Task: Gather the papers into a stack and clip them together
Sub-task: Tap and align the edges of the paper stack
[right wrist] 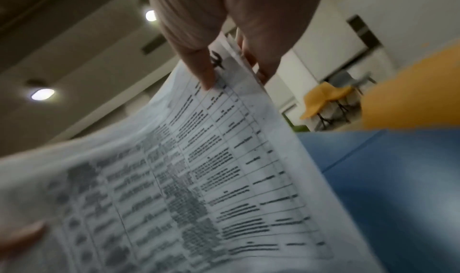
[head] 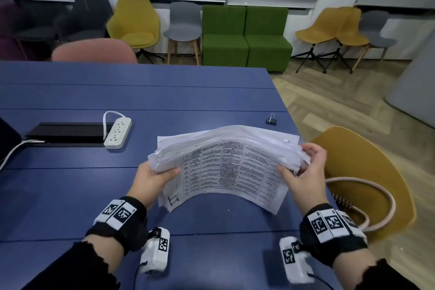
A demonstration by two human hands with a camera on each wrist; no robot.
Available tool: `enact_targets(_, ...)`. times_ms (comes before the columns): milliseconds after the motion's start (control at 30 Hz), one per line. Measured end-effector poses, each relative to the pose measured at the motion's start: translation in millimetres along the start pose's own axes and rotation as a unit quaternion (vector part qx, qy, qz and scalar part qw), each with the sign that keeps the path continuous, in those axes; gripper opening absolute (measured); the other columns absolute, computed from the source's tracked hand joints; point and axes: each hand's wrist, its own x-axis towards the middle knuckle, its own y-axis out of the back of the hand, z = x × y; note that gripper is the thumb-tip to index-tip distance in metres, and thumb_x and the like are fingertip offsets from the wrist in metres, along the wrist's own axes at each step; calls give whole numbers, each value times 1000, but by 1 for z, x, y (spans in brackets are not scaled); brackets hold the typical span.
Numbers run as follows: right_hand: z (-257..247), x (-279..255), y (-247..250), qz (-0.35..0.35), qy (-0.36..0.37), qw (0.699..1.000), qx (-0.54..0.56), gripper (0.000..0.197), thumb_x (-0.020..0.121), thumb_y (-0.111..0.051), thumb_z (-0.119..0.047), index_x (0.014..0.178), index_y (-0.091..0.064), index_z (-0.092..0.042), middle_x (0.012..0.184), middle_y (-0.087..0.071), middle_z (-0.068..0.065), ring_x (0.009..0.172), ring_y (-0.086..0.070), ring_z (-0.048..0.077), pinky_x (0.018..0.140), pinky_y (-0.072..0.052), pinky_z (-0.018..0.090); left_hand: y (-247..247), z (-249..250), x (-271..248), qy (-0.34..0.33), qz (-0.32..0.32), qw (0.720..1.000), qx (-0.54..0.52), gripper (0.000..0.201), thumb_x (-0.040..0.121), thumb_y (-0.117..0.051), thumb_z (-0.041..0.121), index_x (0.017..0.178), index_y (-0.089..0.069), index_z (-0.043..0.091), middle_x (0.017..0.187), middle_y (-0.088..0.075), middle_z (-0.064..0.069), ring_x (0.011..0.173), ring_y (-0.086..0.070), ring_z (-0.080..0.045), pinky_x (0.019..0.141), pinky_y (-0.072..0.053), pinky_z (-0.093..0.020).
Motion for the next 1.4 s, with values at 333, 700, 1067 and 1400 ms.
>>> enact_targets(333, -3, 8, 14, -140, 124, 941, -283, 36, 78, -60, 9, 101, -65, -18, 139, -30, 12, 116, -43, 15, 94, -43, 27, 3, 3, 1, 3, -8, 1000, -4, 35, 79, -65, -17, 101, -69, 10, 94, -77, 0, 88, -73, -13, 70, -57, -19)
enact_targets(700, 6, 15, 23, -46, 62, 955, -285, 43, 69, -81, -11, 64, -39, -17, 70, -46, -4, 60, -44, 13, 57, -34, 16, -2, 3, 6, 7, 14, 1000, -23, 28, 86, -61, -10, 100, -68, 13, 91, -77, 2, 86, -73, -10, 74, -57, -21)
enact_targets(1067, 27, 7, 12, -102, -175, 965, 170, 74, 43, -91, -23, 109, -62, -5, 100, -74, 10, 92, -70, 23, 75, -56, 28, 14, 1, 4, 0, -47, 999, -28, 47, 67, -74, 3, 113, -65, 7, 112, -72, -14, 107, -68, -31, 89, -56, -36)
enact_targets(1400, 12, 7, 2, -50, -143, 976, 158, 37, 67, -74, 4, 100, -67, -11, 93, -75, 3, 91, -69, 19, 81, -54, 31, -5, 15, 3, -24, -8, 999, -31, 35, 75, -74, -5, 102, -70, 17, 104, -75, -5, 102, -69, -21, 93, -52, -36)
